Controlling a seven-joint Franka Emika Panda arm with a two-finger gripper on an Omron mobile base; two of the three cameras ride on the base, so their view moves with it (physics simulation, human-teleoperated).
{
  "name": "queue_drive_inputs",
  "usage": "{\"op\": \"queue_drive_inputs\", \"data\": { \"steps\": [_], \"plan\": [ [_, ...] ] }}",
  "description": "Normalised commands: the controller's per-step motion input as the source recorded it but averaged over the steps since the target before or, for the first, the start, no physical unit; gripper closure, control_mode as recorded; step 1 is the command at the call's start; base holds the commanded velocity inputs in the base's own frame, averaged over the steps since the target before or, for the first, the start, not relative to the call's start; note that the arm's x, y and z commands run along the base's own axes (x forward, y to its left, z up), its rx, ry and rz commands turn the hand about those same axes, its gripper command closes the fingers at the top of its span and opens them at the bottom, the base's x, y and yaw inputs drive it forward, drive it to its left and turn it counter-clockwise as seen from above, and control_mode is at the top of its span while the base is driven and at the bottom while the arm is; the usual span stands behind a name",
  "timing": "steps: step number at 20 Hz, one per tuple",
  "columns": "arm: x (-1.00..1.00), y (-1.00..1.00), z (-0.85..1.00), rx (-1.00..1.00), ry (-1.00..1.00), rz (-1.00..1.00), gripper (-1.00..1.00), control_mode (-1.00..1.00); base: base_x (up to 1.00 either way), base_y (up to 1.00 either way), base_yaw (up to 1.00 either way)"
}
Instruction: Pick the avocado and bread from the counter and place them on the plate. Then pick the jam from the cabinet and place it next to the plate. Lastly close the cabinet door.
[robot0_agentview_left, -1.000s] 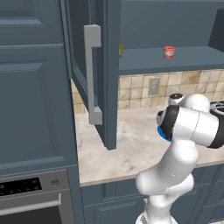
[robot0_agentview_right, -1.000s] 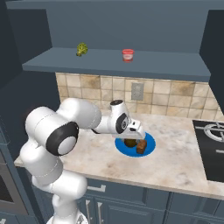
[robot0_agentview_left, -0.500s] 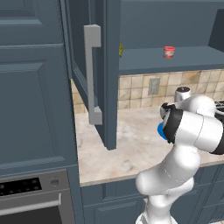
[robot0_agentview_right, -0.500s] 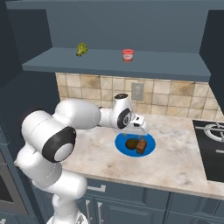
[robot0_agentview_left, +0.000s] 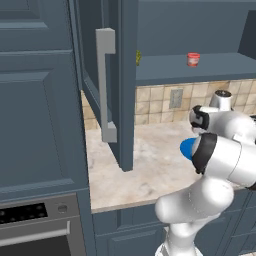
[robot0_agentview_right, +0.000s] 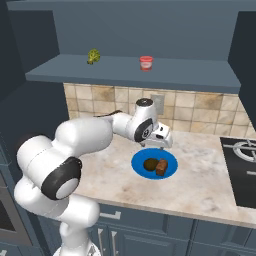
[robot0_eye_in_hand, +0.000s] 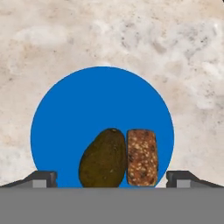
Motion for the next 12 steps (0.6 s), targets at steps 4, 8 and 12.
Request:
{"op": "queue_drive_inputs", "data": {
  "steps": [4,8,12],
  "plan": [
    [-0.14,0.0,0.35,0.03,-0.17,0.0,-1.0,-1.0,0.0,0.0,0.0],
    [-0.22,0.0,0.35,0.01,-0.17,0.0,-1.0,-1.0,0.0,0.0,0.0],
    [-0.32,0.02,0.32,0.0,-0.15,0.0,-1.0,-1.0,0.0,0.0,0.0]
  ]
}}
